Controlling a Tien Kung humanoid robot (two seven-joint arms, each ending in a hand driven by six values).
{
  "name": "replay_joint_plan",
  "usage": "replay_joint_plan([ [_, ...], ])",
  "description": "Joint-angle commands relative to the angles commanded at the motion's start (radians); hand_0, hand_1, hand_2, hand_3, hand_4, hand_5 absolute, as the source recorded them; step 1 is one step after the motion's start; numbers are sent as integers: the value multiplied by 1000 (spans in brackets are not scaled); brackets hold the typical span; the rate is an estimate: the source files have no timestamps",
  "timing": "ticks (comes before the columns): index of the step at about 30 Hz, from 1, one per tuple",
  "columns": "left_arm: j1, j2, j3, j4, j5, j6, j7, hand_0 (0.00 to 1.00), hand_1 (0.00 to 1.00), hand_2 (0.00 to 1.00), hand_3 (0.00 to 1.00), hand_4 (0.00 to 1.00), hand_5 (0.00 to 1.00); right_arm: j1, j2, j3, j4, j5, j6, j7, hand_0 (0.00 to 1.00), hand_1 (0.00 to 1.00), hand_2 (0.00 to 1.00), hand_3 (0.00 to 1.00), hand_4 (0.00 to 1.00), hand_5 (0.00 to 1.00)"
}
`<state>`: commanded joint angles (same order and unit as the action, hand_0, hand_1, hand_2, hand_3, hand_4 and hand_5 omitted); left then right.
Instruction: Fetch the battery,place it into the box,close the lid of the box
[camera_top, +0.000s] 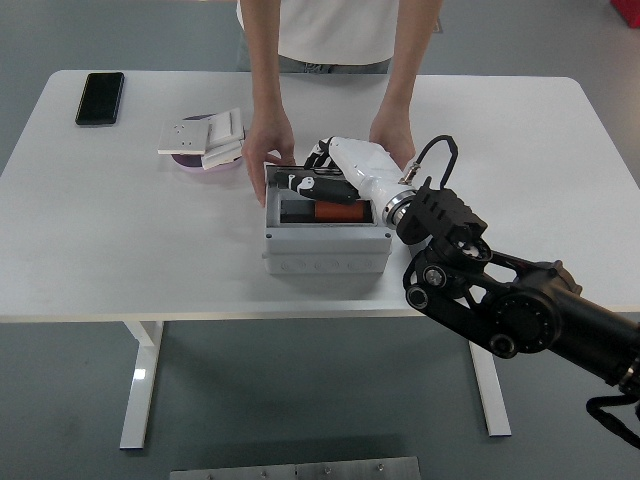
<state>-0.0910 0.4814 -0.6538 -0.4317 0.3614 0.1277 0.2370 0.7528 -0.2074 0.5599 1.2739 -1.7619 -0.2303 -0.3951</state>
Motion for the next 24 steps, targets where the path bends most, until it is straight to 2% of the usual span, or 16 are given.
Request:
replay_joint_plan([
  [4,0,0,0,0,1,0,0,642,742,588,531,409,2,1,-1,1,-2,1,-1,-3,599,617,636,632,949,998],
  [5,0,0,-1,0,1,0,0,642,742,589,532,411,2,1,-1,2,-1,0,-1,-4,631,662,673,662,949,998],
  [10,-2,0,0,0,0,1,0,642,742,589,532,411,2,4,-4,2,1,-8,-3,-9,631,662,673,662,949,998],
  [11,-2,0,0,0,-1,1,0,642,742,590,533,413,2,4,-4,2,3,-10,-3,-11,696,692,696,693,949,998],
  [16,-3,0,0,0,-2,2,-1,642,742,590,533,413,2,5,-4,0,9,-19,0,-23,696,692,696,693,949,998],
  [17,-3,0,0,0,-2,2,-1,641,741,590,533,413,2,5,-5,0,9,-19,0,-24,635,657,683,683,950,998],
  [22,-2,-1,2,0,-4,2,-2,641,741,590,533,413,2,5,-5,-2,10,-20,-1,-25,635,657,683,683,950,998],
  [23,-2,-1,2,0,-4,2,-2,642,742,589,533,413,2,5,-6,-2,10,-20,-1,-24,606,624,634,660,947,998],
  [24,-2,-1,2,0,-5,2,-2,642,742,589,533,413,2,5,-6,-4,10,-20,-2,-24,606,624,634,660,947,998],
])
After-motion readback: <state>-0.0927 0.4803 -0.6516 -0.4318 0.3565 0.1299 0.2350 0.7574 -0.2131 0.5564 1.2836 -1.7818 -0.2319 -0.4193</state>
